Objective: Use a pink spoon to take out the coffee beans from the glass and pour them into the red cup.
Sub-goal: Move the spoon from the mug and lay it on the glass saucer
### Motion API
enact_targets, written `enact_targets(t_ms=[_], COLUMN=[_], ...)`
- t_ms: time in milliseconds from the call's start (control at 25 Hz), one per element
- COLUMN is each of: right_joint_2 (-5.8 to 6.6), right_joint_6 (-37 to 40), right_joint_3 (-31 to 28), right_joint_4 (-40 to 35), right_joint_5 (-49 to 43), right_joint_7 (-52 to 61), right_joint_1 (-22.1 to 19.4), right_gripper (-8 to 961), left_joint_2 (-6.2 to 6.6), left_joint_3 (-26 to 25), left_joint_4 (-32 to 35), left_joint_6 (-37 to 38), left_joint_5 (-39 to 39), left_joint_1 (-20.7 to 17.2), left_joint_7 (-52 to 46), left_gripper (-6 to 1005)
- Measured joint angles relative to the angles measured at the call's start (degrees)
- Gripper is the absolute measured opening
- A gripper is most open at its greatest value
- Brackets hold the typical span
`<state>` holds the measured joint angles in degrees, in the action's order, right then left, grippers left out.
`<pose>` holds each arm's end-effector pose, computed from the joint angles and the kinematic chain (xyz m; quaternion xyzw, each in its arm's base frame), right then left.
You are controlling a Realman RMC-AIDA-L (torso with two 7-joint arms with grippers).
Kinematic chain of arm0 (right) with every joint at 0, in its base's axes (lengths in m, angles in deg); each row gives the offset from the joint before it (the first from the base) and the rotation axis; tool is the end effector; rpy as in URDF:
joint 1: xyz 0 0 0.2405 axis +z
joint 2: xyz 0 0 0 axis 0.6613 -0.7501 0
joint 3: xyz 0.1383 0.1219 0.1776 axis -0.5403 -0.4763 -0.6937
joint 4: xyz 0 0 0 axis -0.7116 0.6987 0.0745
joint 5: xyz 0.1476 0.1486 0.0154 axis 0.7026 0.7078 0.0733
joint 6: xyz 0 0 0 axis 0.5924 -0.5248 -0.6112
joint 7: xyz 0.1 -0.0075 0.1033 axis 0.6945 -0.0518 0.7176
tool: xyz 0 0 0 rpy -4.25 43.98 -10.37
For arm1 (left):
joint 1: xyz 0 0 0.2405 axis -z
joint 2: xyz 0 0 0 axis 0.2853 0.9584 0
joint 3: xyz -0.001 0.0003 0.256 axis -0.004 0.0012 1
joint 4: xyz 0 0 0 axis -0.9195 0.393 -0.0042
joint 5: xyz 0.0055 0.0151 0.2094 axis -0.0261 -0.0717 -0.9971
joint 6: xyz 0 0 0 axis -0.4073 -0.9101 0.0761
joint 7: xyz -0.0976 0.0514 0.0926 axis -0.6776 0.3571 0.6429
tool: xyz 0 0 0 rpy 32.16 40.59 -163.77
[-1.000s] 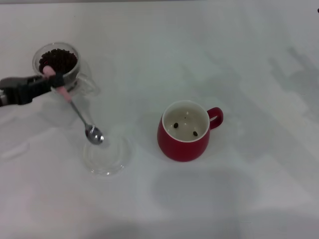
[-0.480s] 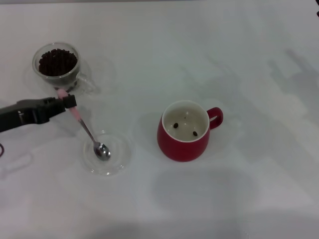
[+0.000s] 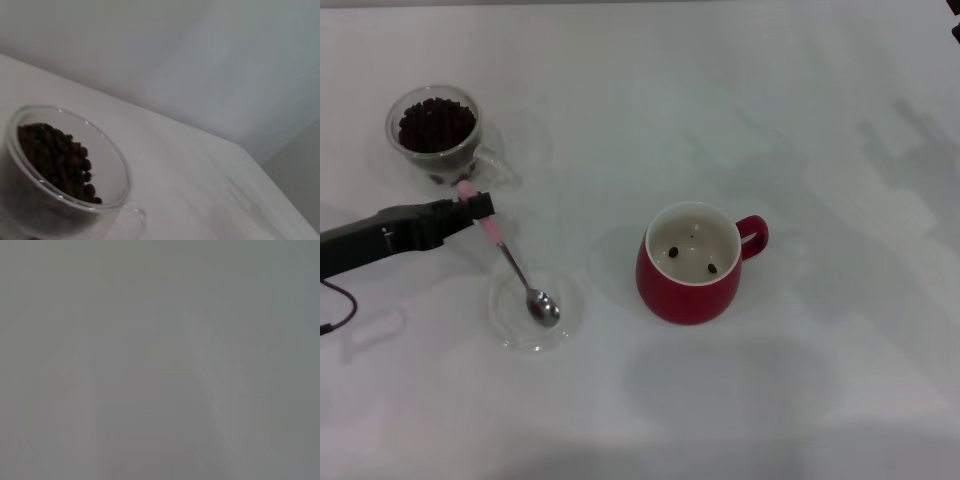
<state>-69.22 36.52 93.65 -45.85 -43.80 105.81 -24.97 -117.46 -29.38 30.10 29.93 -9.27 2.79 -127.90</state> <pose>0.3234 0.2634 0.0376 -0.6873 0.2134 0.5172 0.4633 -0.3079 0.2958 -0.0140 -0.8243 -0.4758 -0.2797 0.1258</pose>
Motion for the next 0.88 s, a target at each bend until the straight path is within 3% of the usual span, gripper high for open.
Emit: enact_targets(t_ms=[320,880], right_joint_2=[0.0,0.0], right_joint_6=[-0.77,-2.18], right_joint_3=[-0.38,-0.66], right_joint_4=[0.03,-0.51], right_joint_5=[0.21,0.48], right_joint_7=[-0.34,-0.55], right_joint_1=[0.22,0.44], right_gripper=[708,708], left_joint_2=[-0.08,-0.45], left_joint_3=[-0.01,0.61], left_joint_4=[-3.93,-4.35], left_joint_6=[-0.2,-0.16], left_joint_5=[-0.22,-2.21], left_joint_1=[2.34,2.78], left_joint_7=[0.16,0.77], left_gripper=[139,148])
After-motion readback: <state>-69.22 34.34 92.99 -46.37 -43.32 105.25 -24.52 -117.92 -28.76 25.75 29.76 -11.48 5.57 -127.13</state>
